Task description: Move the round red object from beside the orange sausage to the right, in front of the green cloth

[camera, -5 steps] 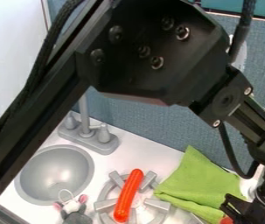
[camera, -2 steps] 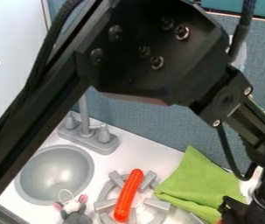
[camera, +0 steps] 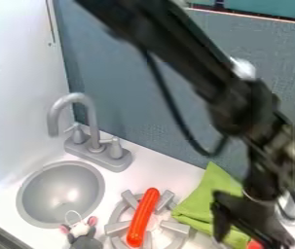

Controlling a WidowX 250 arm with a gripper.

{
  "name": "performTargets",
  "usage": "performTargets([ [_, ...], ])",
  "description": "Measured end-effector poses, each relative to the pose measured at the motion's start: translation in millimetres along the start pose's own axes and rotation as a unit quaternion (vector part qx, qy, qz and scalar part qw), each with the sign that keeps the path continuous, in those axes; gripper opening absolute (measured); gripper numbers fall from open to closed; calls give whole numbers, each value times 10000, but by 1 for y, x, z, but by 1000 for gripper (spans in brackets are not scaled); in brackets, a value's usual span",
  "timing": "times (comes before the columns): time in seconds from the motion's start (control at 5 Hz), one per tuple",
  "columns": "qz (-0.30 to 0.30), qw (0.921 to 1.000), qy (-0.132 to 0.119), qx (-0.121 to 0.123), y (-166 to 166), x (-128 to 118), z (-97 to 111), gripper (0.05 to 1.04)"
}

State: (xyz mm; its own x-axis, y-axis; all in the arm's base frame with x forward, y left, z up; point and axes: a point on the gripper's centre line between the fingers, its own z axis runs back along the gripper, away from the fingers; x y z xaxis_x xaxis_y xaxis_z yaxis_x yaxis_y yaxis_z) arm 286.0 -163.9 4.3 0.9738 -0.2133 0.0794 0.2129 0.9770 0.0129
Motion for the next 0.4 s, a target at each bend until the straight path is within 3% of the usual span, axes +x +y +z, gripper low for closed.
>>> performTargets([
  [0.2,257,9995,-168,-81,17,-20,21,1002],
  [0.4,365,9993,57,11,31,-39,30,1002],
])
